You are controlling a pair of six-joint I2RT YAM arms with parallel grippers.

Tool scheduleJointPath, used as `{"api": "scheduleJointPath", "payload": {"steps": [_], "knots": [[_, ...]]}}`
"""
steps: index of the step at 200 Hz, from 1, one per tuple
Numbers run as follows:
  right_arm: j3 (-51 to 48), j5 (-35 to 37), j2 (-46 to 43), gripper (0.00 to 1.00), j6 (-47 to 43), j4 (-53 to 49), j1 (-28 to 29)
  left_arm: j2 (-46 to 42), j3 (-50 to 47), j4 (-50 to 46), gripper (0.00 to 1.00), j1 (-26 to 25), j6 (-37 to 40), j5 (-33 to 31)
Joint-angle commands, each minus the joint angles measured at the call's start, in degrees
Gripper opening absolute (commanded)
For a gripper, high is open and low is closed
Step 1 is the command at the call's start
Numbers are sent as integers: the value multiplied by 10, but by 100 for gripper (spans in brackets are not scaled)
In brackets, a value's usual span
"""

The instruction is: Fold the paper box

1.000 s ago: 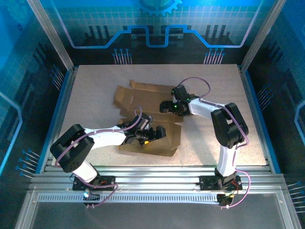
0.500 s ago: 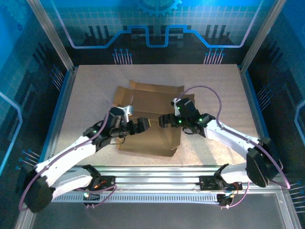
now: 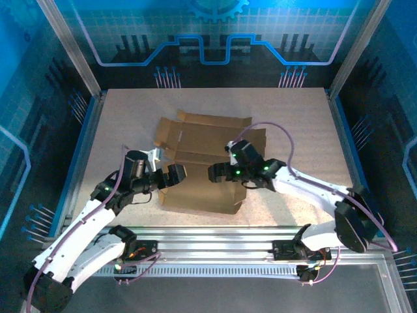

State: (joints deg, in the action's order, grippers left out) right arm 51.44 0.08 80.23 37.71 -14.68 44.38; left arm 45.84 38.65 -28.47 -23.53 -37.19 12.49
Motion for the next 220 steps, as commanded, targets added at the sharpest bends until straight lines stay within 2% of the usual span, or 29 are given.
{"api": "scheduleJointPath", "payload": {"steps": [1,43,77,112,149,174,193,220], "knots": [[36,32,55,100,22,-25,32,7,15,-40,99,6,35,19],[61,-26,172,100,28,15,41,7,11,-51,99,6,14,-19],[48,-12,188,100,30,12,32,0,-37,9,99,8,-46,-39],[-31,-15,140,100,40,37,-11,31,-74,106,99,8,-94,-55],[-66,-52,73,100,-18,36,-41,76,-98,201,100,6,-147,-56],[-71,-84,30,99,-50,41,-33,117,-67,179,99,-23,-136,-65],[-79,-57,-13,99,-53,37,-27,143,-30,135,99,-47,-120,-72],[-96,-22,-67,100,-44,38,-30,161,-4,110,99,-56,-92,-61]]}}
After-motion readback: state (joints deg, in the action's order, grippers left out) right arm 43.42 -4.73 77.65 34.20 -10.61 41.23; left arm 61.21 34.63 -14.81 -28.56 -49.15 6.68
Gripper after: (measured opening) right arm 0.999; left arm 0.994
